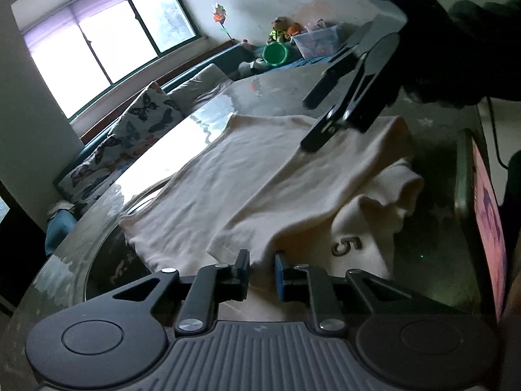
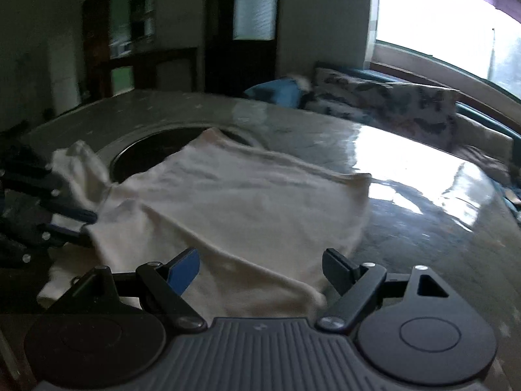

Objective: Fold clothes

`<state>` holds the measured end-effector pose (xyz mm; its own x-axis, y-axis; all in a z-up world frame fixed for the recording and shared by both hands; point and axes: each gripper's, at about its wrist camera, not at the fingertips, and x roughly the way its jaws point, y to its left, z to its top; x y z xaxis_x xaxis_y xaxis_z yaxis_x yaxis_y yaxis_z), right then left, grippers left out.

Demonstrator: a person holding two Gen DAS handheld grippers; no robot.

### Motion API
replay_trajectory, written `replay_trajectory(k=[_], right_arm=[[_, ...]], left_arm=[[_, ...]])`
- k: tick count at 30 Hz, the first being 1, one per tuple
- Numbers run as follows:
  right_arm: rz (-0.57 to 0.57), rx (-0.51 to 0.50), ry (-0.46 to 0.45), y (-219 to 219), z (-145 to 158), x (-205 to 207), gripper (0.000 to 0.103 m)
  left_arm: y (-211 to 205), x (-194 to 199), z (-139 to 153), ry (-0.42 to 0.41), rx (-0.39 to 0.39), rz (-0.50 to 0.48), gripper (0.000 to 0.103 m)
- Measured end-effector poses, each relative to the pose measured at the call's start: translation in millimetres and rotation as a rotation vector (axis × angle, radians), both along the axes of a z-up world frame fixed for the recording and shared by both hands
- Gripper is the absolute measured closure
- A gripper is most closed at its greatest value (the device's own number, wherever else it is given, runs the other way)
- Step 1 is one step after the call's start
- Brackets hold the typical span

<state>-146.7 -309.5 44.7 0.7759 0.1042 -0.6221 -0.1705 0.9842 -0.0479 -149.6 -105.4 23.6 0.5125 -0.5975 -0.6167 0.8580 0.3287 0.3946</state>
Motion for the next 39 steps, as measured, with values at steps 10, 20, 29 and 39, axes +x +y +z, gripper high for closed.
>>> replay_trajectory(k=[10, 20, 29, 39], right_arm=[[0.248, -0.051, 0.023, 52, -7, 28, 0.018], [0.354, -0.064, 0.028, 74, -8, 28, 0.018], [0.318, -0.037, 0.015, 64, -3, 26, 0.018], [0.303, -0.020, 0.013, 59, -5, 27, 0.018]], left_arm=[[19, 4, 5, 0.038, -0.013, 0.070, 0.082], [69, 29, 36, 0.072, -0.138, 0.359, 0.059], [139, 80, 73, 0.070, -0.169, 0.738, 0.054], [181, 97, 115, -0.044, 0.009, 0.919, 0.035]])
